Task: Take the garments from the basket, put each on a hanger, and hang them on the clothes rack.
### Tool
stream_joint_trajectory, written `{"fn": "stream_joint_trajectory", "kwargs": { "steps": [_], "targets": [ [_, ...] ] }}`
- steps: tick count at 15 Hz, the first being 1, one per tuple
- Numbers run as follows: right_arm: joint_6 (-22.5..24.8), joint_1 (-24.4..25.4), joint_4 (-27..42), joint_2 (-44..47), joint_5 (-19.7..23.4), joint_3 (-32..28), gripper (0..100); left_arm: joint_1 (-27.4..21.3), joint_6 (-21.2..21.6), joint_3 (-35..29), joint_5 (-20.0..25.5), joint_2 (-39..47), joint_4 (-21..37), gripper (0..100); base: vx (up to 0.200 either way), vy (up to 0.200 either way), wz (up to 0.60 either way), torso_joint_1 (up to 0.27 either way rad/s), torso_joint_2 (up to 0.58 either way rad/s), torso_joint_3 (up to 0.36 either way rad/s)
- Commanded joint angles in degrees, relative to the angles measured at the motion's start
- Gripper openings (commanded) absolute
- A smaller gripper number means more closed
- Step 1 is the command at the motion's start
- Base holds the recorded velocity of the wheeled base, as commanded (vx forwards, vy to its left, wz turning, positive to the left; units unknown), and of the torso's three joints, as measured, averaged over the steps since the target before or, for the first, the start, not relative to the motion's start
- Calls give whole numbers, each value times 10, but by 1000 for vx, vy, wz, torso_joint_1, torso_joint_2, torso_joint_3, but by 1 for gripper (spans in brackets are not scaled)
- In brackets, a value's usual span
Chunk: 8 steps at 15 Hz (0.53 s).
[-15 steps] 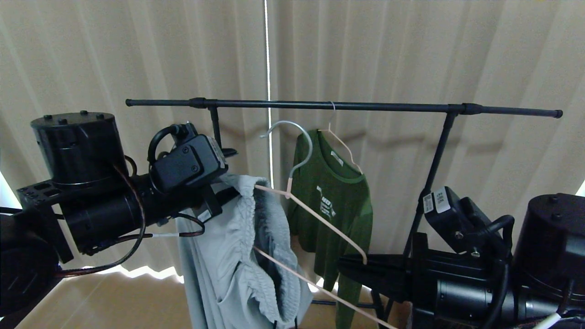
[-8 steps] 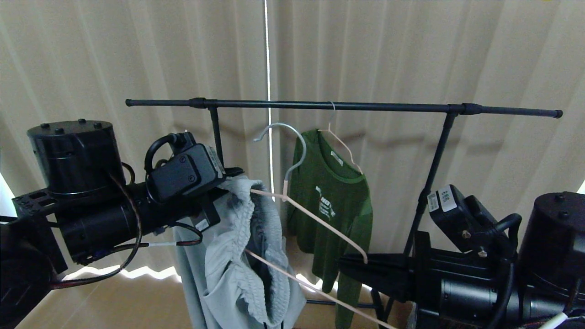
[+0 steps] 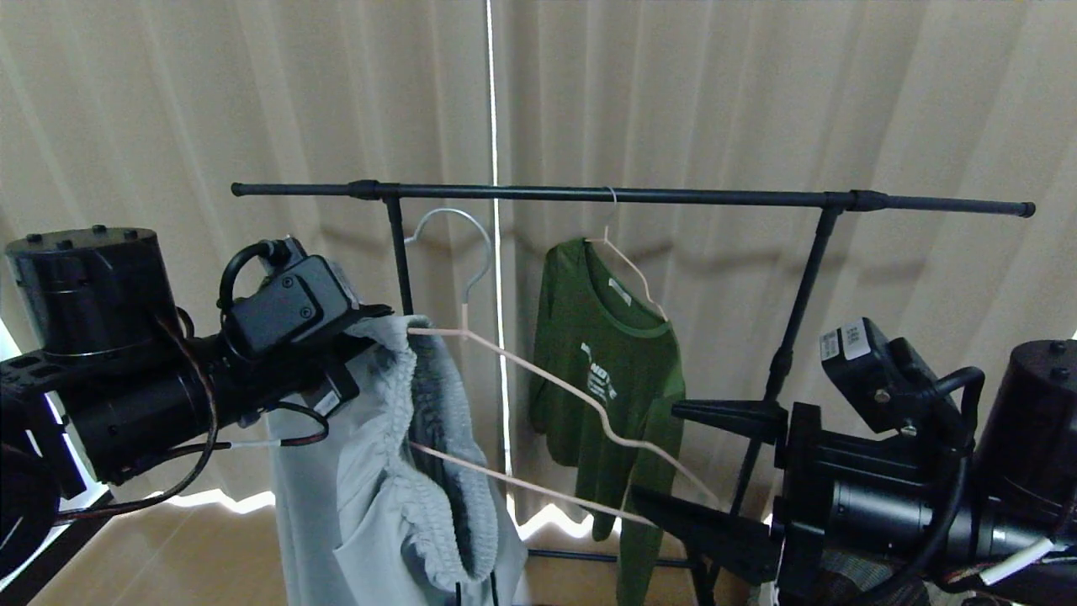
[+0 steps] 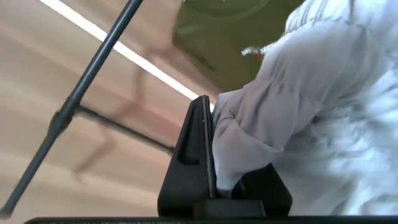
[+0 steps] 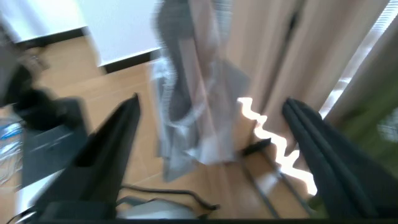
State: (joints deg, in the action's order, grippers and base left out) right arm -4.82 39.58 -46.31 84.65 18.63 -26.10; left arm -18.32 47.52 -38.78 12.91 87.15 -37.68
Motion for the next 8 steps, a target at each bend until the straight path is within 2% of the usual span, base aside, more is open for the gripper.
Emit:
{"fn": "stream_joint_trajectory", "kwargs": {
  "steps": [1,2,3,5,6,7,8],
  "targets": [
    [13,-30,-3,-11,0,-1,100,32,-13,10,-16,-18,23,0,0,0,0,0,0,0],
    [25,-40,-3,-14,-1,0,100,40,-22,12,-20,-27,43,0,0,0,0,0,0,0],
    [50,-63,-1,-22,-1,2,100,51,-50,11,-38,-51,100,0,0,0,0,0,0,0],
    [54,-78,2,-27,0,9,100,51,-112,-5,-83,-77,183,0,0,0,0,0,0,0],
    [54,-80,3,-26,0,13,100,48,-157,-22,-118,-82,224,0,0,0,0,0,0,0],
    [53,-79,3,-23,0,21,100,45,-204,-38,-141,-81,240,0,0,0,0,0,0,0],
    [53,-79,2,-19,1,28,100,37,-237,-45,-141,-80,237,0,0,0,0,0,0,0]
  ]
}}
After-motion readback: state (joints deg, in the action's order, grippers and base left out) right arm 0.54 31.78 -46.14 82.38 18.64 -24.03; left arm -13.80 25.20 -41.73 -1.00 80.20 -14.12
